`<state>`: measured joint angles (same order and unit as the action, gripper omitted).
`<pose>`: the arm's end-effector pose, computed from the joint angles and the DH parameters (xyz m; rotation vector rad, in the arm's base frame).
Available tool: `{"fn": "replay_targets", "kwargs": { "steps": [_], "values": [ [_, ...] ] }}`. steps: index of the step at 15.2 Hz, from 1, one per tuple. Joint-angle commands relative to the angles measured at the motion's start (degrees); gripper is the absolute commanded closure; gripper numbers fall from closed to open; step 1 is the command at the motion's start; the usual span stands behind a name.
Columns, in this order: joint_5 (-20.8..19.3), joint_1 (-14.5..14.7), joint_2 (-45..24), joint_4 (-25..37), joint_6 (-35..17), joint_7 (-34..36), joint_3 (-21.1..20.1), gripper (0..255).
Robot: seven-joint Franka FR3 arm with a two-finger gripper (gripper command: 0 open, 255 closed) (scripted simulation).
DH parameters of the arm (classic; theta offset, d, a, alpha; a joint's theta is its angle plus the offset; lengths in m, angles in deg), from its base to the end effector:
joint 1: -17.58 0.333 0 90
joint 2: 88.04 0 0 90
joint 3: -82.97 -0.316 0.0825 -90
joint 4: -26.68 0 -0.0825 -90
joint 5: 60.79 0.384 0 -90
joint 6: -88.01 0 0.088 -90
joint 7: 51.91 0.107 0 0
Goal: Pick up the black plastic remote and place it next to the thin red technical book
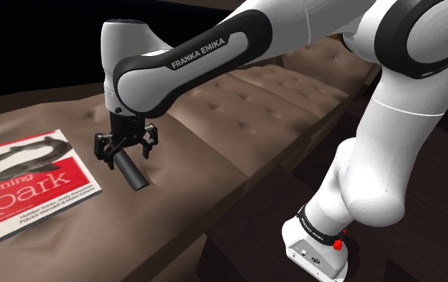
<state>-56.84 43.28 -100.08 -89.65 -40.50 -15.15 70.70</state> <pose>0.4637 0.3602 0.3472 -3.0581 0.0403 0.0836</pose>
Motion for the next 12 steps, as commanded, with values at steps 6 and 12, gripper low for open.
{"fn": "replay_targets", "kwargs": {
  "steps": [6,12],
  "values": [
    [0.57,-0.54,3.51,3.15,6.64,-0.42,0.08,0],
    [0.57,-0.54,3.5,3.17,6.65,-0.41,0.08,0]
  ]
}}
